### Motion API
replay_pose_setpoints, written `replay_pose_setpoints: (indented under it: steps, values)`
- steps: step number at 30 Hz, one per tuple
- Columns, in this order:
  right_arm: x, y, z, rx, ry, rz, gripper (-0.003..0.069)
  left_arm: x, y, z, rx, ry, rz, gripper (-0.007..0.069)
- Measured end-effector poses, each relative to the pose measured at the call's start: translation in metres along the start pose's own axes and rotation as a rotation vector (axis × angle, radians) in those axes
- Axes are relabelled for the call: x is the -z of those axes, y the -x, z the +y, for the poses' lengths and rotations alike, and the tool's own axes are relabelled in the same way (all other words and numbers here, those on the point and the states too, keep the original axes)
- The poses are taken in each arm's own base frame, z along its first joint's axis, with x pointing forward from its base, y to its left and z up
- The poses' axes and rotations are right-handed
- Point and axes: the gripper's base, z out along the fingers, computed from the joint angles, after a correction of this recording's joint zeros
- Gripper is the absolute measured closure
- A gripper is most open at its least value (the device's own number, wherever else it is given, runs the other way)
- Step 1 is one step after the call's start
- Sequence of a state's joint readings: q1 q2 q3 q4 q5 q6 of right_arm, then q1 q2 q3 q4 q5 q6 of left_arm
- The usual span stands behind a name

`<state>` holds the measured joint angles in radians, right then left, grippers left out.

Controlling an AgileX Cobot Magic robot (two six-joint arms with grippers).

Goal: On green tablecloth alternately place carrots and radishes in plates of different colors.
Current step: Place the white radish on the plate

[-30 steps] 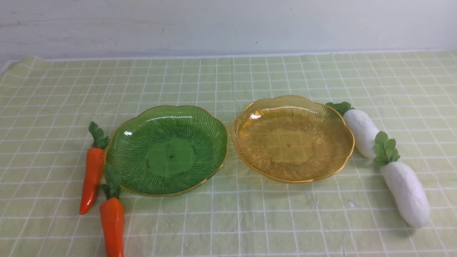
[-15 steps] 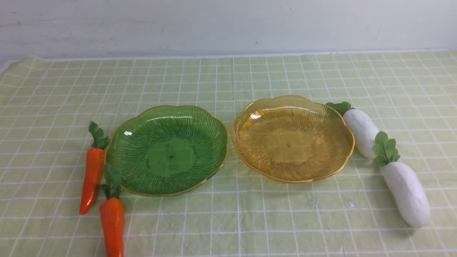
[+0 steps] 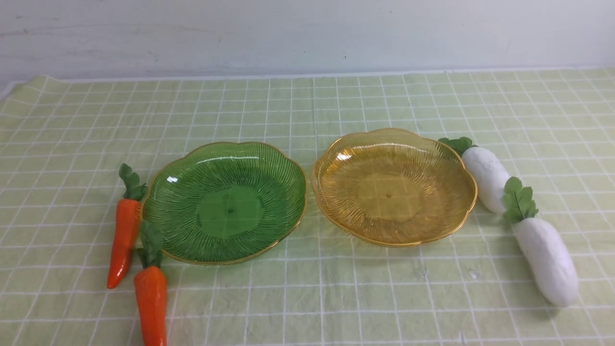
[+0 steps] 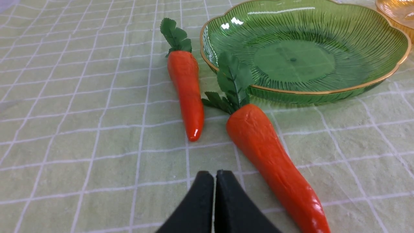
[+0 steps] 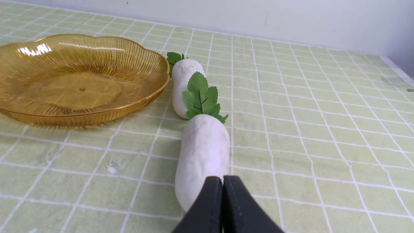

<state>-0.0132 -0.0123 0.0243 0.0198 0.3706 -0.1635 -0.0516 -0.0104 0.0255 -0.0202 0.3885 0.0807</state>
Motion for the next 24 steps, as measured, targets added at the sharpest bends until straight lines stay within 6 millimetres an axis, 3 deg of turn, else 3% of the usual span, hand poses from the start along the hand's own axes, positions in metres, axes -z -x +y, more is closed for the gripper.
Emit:
replay_pose_setpoints:
  steps: [4, 8, 12, 14, 18, 24]
  values:
    - [0.000, 0.000, 0.000, 0.000, 0.000, 0.000, 0.0674, 0.000, 0.000, 0.000, 0.003, 0.000, 0.000, 0.0632]
    - [0.000, 0.002, 0.000, -0.057, 0.003, -0.038, 0.0674, 0.000, 0.002, -0.007, 0.313, -0.077, -0.008, 0.0632]
    - [0.000, 0.009, 0.006, -0.696, 0.099, -0.085, 0.0674, 0.003, 0.010, -0.021, 1.056, -0.277, 0.016, 0.0632]
    - [0.001, 0.011, 0.008, -0.884, 0.133, -0.086, 0.0674, 0.004, 0.014, -0.023, 1.219, -0.329, 0.014, 0.0632]
    - [0.001, 0.013, 0.009, -1.086, 0.172, -0.090, 0.0674, 0.005, 0.019, -0.024, 1.352, -0.375, -0.006, 0.0632]
    - [0.001, 0.014, 0.009, -1.101, 0.182, -0.093, 0.0674, 0.006, 0.023, -0.023, 1.410, -0.404, -0.036, 0.0632]
